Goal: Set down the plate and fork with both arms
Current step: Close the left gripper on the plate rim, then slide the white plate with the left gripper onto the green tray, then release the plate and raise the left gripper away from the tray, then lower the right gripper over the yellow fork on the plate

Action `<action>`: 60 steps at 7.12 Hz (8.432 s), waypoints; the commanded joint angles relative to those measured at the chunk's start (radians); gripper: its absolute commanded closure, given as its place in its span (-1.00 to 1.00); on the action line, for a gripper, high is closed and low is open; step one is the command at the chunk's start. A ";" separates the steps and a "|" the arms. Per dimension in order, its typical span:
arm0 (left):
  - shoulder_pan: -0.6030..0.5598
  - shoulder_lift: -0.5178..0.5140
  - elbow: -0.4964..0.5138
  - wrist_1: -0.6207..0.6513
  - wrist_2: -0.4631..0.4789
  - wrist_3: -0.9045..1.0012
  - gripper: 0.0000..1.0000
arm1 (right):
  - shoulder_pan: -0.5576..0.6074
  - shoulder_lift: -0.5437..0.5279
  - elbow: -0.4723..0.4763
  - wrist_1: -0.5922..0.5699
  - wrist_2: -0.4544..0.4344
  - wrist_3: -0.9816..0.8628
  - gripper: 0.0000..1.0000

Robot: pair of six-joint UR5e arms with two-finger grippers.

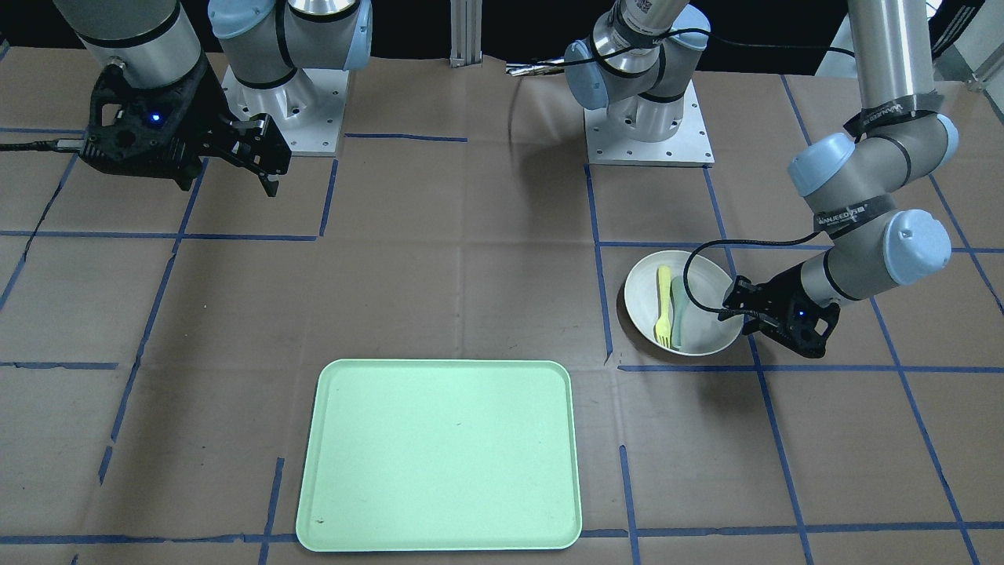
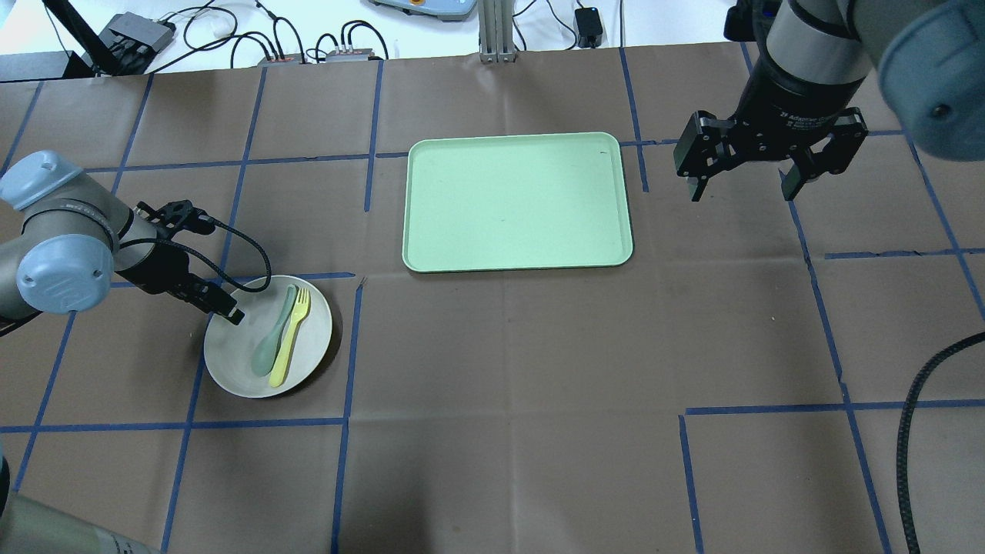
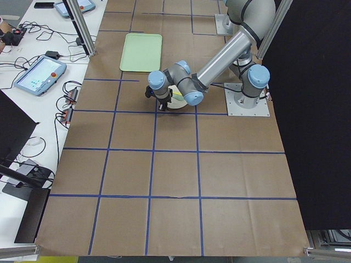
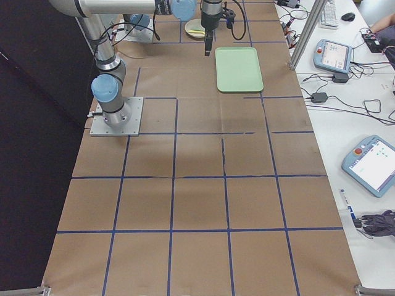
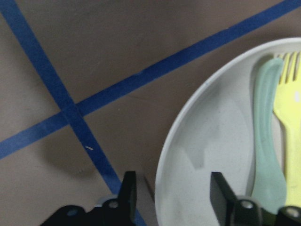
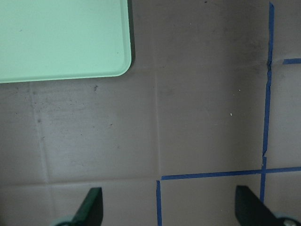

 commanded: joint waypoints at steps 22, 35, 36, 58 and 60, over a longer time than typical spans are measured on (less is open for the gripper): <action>-0.395 -0.077 0.314 -0.103 -0.283 -0.746 0.99 | 0.000 -0.002 0.000 0.000 0.000 0.001 -1.00; -0.557 -0.339 0.480 0.113 -0.283 -0.876 0.97 | 0.000 -0.002 0.000 0.000 0.000 0.001 -1.00; -0.557 -0.339 0.480 0.112 -0.285 -0.876 0.92 | 0.000 -0.002 0.000 0.000 0.000 0.001 -1.00; -0.468 0.516 0.265 -0.639 0.120 -0.925 -0.99 | 0.237 0.415 -0.387 -0.056 0.032 0.261 -1.00; -0.462 0.534 0.262 -0.643 0.125 -0.925 -0.99 | 0.294 0.500 -0.417 -0.073 0.037 0.286 -1.00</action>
